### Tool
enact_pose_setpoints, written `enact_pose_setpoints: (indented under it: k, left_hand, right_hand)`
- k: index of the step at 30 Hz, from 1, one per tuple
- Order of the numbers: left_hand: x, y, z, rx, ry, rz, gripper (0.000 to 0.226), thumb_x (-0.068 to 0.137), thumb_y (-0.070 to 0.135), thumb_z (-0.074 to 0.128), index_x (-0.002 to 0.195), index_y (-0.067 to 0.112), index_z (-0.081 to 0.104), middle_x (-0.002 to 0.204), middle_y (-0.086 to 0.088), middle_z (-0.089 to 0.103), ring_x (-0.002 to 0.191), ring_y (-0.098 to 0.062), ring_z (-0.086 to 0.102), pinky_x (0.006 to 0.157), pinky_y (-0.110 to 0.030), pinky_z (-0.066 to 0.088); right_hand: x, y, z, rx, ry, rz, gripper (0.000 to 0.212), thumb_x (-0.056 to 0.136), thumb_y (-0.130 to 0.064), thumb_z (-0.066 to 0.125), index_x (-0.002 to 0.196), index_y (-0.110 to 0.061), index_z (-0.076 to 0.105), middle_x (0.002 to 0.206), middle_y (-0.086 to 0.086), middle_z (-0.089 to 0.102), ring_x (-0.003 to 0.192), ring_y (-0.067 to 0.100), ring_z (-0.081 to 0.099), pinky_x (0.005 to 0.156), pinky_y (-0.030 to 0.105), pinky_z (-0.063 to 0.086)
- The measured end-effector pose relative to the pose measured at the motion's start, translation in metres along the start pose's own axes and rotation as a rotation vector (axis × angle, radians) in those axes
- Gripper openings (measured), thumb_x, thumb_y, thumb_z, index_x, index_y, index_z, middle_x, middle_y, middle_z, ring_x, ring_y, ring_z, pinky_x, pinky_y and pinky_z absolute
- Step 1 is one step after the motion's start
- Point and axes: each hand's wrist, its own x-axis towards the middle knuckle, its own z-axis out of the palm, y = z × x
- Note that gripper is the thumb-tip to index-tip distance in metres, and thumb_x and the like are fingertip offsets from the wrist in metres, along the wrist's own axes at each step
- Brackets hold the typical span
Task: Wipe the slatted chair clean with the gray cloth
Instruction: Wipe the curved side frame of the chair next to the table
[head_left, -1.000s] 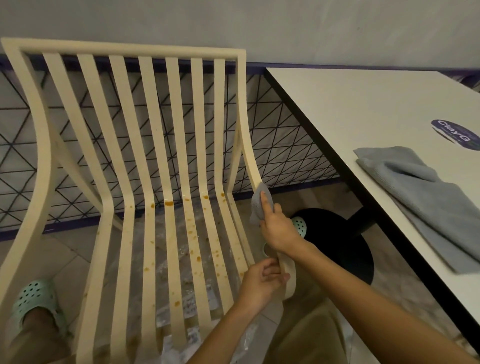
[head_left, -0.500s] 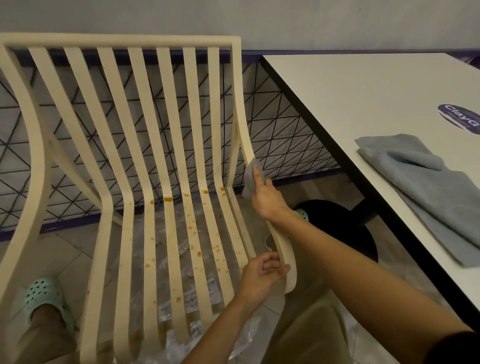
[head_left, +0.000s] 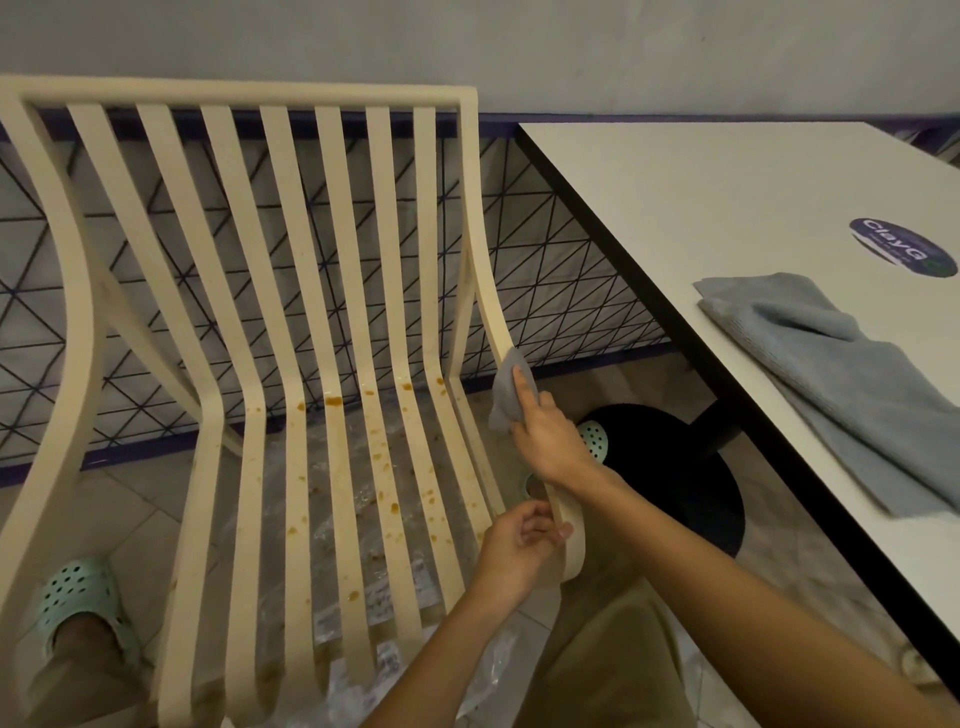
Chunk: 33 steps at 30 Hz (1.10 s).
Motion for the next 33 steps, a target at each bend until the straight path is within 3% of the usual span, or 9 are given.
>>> enact_pose_setpoints:
  k: [4,10,16,21,25,29,33]
  left_hand:
    - [-0.001,-0.001,0.0,-0.029,-0.004,0.045,0.012,0.085,0.005,0.068,0.091,0.015,0.067,0.078,0.0,0.067,0.082,-0.013,0.064,0.084,-0.029,0.048]
    - [-0.002,-0.008,0.003,-0.047,0.041,0.074,0.022,0.085,-0.004,0.063,0.091,0.017,0.066,0.08,0.003,0.07,0.082,-0.01,0.066,0.079,-0.024,0.052]
    - [0.0,-0.011,-0.001,-0.046,0.018,0.1,0.019,0.077,0.007,0.065,0.09,0.021,0.068,0.083,0.0,0.071,0.086,-0.02,0.068,0.082,-0.037,0.054]
    - [0.002,-0.013,-0.003,-0.07,0.005,0.087,0.025,0.084,-0.004,0.062,0.091,0.019,0.067,0.081,0.001,0.071,0.086,-0.021,0.068,0.084,-0.038,0.052]
    - [0.005,-0.014,-0.001,-0.091,0.02,0.068,0.022,0.084,-0.006,0.064,0.091,0.015,0.066,0.081,-0.003,0.069,0.085,-0.021,0.066,0.079,-0.03,0.052]
    - [0.005,-0.004,-0.006,-0.057,-0.019,-0.002,0.013,0.084,0.002,0.07,0.097,0.004,0.067,0.085,-0.012,0.068,0.082,-0.021,0.066,0.072,-0.02,0.051]
    - [0.015,0.015,-0.023,0.115,-0.134,-0.078,0.022,0.086,0.026,0.071,0.098,0.008,0.072,0.09,-0.011,0.074,0.094,-0.028,0.069,0.085,-0.033,0.051]
  right_hand:
    - [-0.02,0.008,0.008,0.012,0.033,-0.016,0.072,0.1,-0.022,0.039,0.155,-0.029,-0.007,0.125,0.015,0.041,0.097,0.034,0.054,0.085,0.049,0.049]
    - [-0.049,0.016,0.017,0.08,0.131,-0.054,0.068,0.1,-0.023,0.041,0.156,-0.029,0.003,0.119,0.01,0.043,0.094,0.026,0.054,0.081,0.045,0.05]
    - [-0.07,0.02,0.028,0.067,0.188,-0.074,0.065,0.102,-0.026,0.039,0.157,-0.03,0.004,0.118,0.005,0.042,0.091,0.02,0.054,0.075,0.04,0.054]
    - [-0.061,0.019,0.025,-0.058,0.17,-0.042,0.068,0.1,-0.026,0.039,0.156,-0.028,0.001,0.12,0.01,0.042,0.088,0.026,0.055,0.071,0.041,0.054]
    - [-0.047,0.014,0.02,-0.113,0.141,-0.021,0.07,0.099,-0.026,0.039,0.155,-0.029,-0.004,0.119,0.012,0.042,0.086,0.033,0.056,0.071,0.047,0.054]
    - [-0.023,0.006,0.016,-0.152,0.134,-0.017,0.07,0.1,-0.024,0.037,0.155,-0.027,-0.006,0.121,0.016,0.042,0.084,0.037,0.057,0.072,0.05,0.054]
    - [0.001,-0.003,0.009,-0.191,0.111,0.012,0.072,0.101,-0.022,0.039,0.156,-0.024,-0.008,0.127,0.019,0.041,0.091,0.042,0.057,0.071,0.045,0.046]
